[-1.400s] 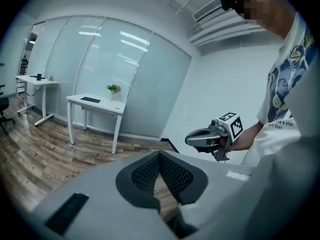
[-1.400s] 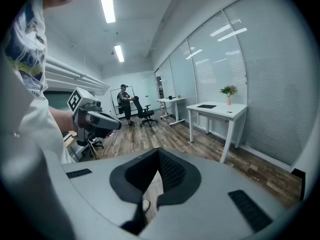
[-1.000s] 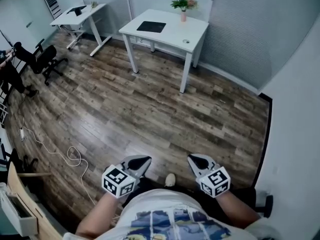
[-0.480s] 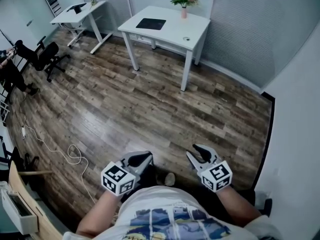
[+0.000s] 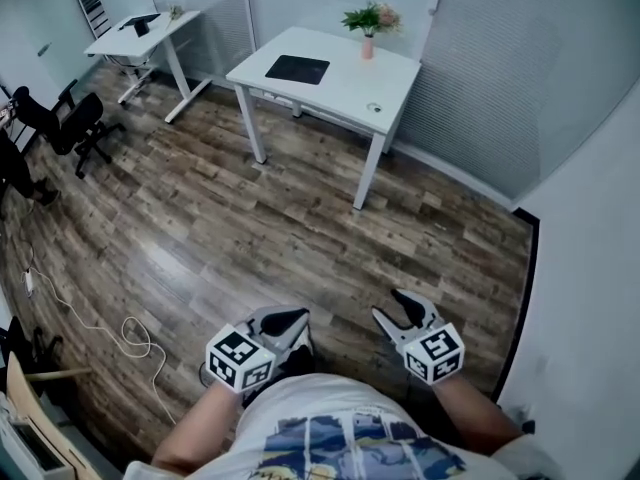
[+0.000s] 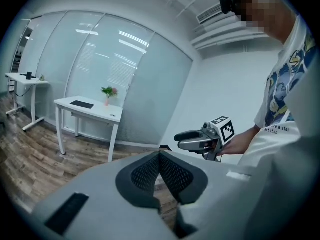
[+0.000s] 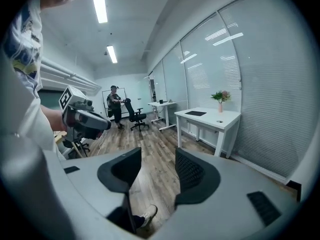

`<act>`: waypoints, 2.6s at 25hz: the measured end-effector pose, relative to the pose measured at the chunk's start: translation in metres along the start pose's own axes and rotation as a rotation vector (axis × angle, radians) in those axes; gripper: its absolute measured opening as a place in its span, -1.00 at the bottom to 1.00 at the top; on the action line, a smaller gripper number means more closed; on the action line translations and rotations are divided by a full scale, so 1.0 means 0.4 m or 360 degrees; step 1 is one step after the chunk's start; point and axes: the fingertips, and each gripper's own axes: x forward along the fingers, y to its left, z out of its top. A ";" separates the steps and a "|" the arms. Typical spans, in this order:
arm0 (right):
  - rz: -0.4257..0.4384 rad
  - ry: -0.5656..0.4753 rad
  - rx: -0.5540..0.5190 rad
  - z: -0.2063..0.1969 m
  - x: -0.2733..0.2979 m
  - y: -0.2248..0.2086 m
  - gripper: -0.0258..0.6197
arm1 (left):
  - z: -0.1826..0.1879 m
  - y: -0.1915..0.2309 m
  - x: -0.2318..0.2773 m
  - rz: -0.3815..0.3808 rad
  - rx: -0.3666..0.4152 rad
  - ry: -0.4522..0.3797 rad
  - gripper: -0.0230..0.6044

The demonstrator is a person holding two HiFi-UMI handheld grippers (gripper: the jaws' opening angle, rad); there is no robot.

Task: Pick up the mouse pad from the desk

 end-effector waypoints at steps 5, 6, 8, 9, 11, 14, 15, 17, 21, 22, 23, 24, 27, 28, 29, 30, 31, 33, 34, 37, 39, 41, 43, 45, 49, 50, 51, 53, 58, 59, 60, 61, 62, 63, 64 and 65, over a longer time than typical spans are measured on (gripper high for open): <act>-0.0026 0.0023 -0.0004 0.105 0.153 -0.077 -0.27 | 0.096 0.159 0.030 -0.0042 0.0008 -0.0031 -0.92; -0.0025 0.0028 -0.0009 0.119 0.182 -0.089 -0.29 | 0.112 0.188 0.031 -0.0049 0.0004 -0.0040 -0.92; -0.0018 0.0033 -0.0025 0.146 0.244 -0.107 -0.30 | 0.136 0.246 0.028 -0.0051 -0.0001 -0.0057 -0.92; -0.0015 0.0033 -0.0035 0.161 0.276 -0.112 -0.30 | 0.142 0.277 0.025 -0.0044 -0.0001 -0.0058 -0.92; -0.0011 0.0035 -0.0048 0.193 0.335 -0.117 -0.31 | 0.145 0.335 0.021 -0.0028 -0.0014 -0.0051 -0.92; 0.0012 0.0029 -0.0056 0.233 0.395 -0.129 -0.32 | 0.153 0.393 0.021 0.0000 -0.0038 -0.0045 -0.92; 0.0020 0.0021 -0.0064 0.242 0.408 -0.139 -0.33 | 0.157 0.407 0.027 0.0008 -0.0044 -0.0045 -0.92; 0.0022 0.0013 -0.0066 0.262 0.432 -0.170 -0.36 | 0.166 0.437 0.051 0.0022 -0.0057 -0.0040 -0.92; 0.0046 0.0008 -0.0046 0.285 0.489 -0.254 -0.38 | 0.205 0.501 0.125 0.0040 -0.0074 -0.0027 -0.92; 0.0051 0.0003 -0.0051 0.295 0.504 -0.282 -0.38 | 0.221 0.516 0.146 0.0048 -0.0079 -0.0030 -0.92; 0.0055 0.0001 -0.0052 0.308 0.520 -0.311 -0.39 | 0.238 0.531 0.167 0.0061 -0.0083 -0.0033 -0.92; 0.0060 0.0000 -0.0049 0.323 0.537 -0.341 -0.39 | 0.257 0.547 0.188 0.0081 -0.0085 -0.0034 -0.92; 0.0103 -0.0013 -0.0050 0.363 0.586 -0.436 -0.39 | 0.321 0.592 0.257 0.0152 -0.0085 -0.0028 -0.92; 0.0119 -0.0015 -0.0060 0.380 0.600 -0.469 -0.39 | 0.344 0.606 0.284 0.0169 -0.0087 -0.0027 -0.92; 0.0135 -0.0018 -0.0071 0.396 0.614 -0.504 -0.40 | 0.367 0.619 0.312 0.0183 -0.0090 -0.0031 -0.92; 0.0152 -0.0023 -0.0079 0.409 0.629 -0.538 -0.40 | 0.391 0.632 0.340 0.0198 -0.0089 -0.0036 -0.92; 0.0172 -0.0033 -0.0084 0.419 0.646 -0.573 -0.40 | 0.414 0.646 0.367 0.0215 -0.0084 -0.0041 -0.92; 0.0207 -0.0053 -0.0090 0.438 0.679 -0.642 -0.40 | 0.458 0.673 0.425 0.0252 -0.0066 -0.0046 -0.92; 0.0222 -0.0059 -0.0094 0.449 0.693 -0.674 -0.41 | 0.480 0.685 0.453 0.0273 -0.0054 -0.0045 -0.92; 0.0272 -0.0059 -0.0094 0.469 0.735 -0.759 -0.42 | 0.538 0.714 0.527 0.0322 -0.0042 -0.0053 -0.92; 0.0295 -0.0051 -0.0091 0.479 0.761 -0.806 -0.42 | 0.568 0.730 0.566 0.0336 -0.0060 -0.0072 -0.92; 0.0312 -0.0051 -0.0100 0.486 0.793 -0.851 -0.42 | 0.588 0.750 0.600 0.0352 -0.0085 -0.0091 -0.92; 0.0323 -0.0031 -0.0104 0.492 0.829 -0.885 -0.43 | 0.600 0.774 0.623 0.0374 -0.0114 -0.0106 -0.92; 0.0329 -0.0008 -0.0097 0.500 0.862 -0.901 -0.43 | 0.610 0.799 0.627 0.0391 -0.0134 -0.0112 -0.92; 0.0339 0.0010 -0.0104 0.523 0.944 -0.910 -0.43 | 0.631 0.875 0.603 0.0410 -0.0150 -0.0129 -0.92; 0.0345 0.0015 -0.0107 0.529 0.969 -0.908 -0.43 | 0.636 0.901 0.594 0.0416 -0.0148 -0.0137 -0.92; 0.0347 0.0013 -0.0112 0.538 0.993 -0.904 -0.44 | 0.642 0.928 0.585 0.0419 -0.0146 -0.0142 -0.92; 0.0344 -0.0005 -0.0118 0.564 1.044 -0.890 -0.44 | 0.655 0.985 0.560 0.0417 -0.0136 -0.0143 -0.92; 0.0324 -0.0002 -0.0129 0.643 1.176 -0.835 -0.44 | 0.686 1.123 0.487 0.0386 -0.0117 -0.0141 -0.92; 0.0316 -0.0002 -0.0128 0.661 1.202 -0.823 -0.44 | 0.694 1.149 0.473 0.0375 -0.0112 -0.0146 -0.92; 0.0308 -0.0002 -0.0126 0.680 1.228 -0.809 -0.44 | 0.702 1.175 0.458 0.0366 -0.0108 -0.0150 -0.92; 0.0300 0.0001 -0.0123 0.698 1.253 -0.795 -0.44 | 0.711 1.202 0.441 0.0360 -0.0106 -0.0153 -0.92; 0.0290 0.0004 -0.0120 0.713 1.278 -0.783 -0.44 | 0.719 1.228 0.423 0.0357 -0.0103 -0.0157 -0.92; 0.0279 0.0007 -0.0116 0.727 1.303 -0.772 -0.45 | 0.725 1.254 0.404 0.0356 -0.0099 -0.0160 -0.92; 0.0267 0.0010 -0.0112 0.739 1.327 -0.761 -0.45 | 0.727 1.279 0.385 0.0355 -0.0097 -0.0163 -0.92; 0.0256 0.0012 -0.0107 0.747 1.351 -0.752 -0.45 | 0.727 1.302 0.365 0.0353 -0.0098 -0.0164 -0.92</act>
